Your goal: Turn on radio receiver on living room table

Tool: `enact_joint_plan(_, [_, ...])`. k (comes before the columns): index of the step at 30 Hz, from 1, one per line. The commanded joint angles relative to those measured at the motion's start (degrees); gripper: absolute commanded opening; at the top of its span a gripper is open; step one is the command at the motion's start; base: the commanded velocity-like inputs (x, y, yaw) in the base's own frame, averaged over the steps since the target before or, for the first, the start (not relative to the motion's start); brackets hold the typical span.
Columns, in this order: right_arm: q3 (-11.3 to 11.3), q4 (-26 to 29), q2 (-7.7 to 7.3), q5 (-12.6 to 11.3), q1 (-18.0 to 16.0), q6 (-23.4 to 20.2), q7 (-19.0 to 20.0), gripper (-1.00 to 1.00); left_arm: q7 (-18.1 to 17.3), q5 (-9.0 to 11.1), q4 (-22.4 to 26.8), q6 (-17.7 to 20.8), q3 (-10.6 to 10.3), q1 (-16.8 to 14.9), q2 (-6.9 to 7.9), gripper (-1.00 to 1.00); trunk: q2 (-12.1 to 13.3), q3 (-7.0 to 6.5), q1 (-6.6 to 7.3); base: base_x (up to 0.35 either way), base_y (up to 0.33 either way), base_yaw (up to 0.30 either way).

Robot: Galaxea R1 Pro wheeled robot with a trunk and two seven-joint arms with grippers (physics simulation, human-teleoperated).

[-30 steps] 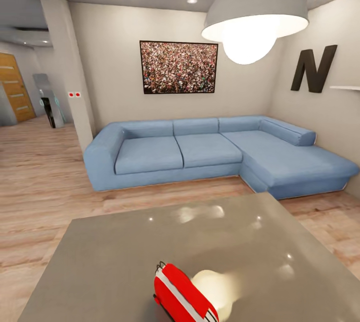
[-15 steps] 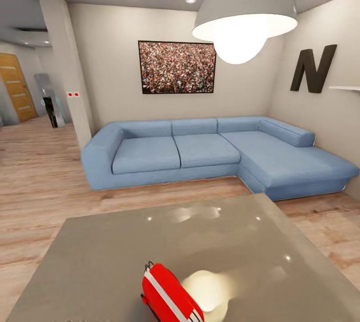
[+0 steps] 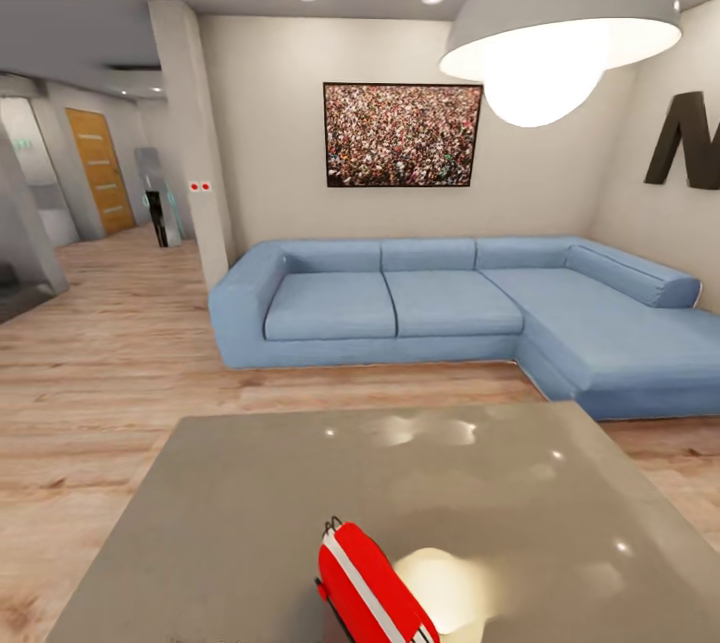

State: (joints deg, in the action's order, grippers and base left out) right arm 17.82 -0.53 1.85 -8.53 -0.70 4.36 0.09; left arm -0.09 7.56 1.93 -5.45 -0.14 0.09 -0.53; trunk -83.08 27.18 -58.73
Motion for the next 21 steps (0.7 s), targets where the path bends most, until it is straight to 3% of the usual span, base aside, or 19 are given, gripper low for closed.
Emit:
enact_joint_plan(1, [0.0, 0.0, 0.0, 0.0, 0.0, 0.01, 0.0, 1.0, 0.0, 0.0, 0.0, 0.0, 0.01, 0.0, -0.02, 1.0, 0.0, 0.0, 0.0, 0.0, 0.0, 0.27])
enact_joint_plan(10, [0.0, 0.0, 0.0, -0.04, 0.0, 0.04, 0.0, 1.0, -0.01, 0.0, 0.0, 0.0, -0.03, 0.0, -0.06, 1.0, 0.0, 0.0, 0.0, 0.0, 0.0, 0.253])
enact_joint_plan(14, [0.0, 0.0, -0.02, -0.02, 0.0, -0.03, 0.0, 1.0, -0.05, -0.08, 0.02, 0.0, -0.03, 0.0, -0.08, 1.0, 0.0, 0.0, 0.0, 0.02, 0.0, 0.045])
enact_joint_plan(21, [0.0, -0.01, 0.0, 0.0, 0.0, -0.05, 0.0, 1.0, -0.08, -0.12, 0.02, 0.0, -0.04, 0.0, -0.08, 1.0, 0.0, 0.0, 0.0, 0.278, 0.0, 0.001])
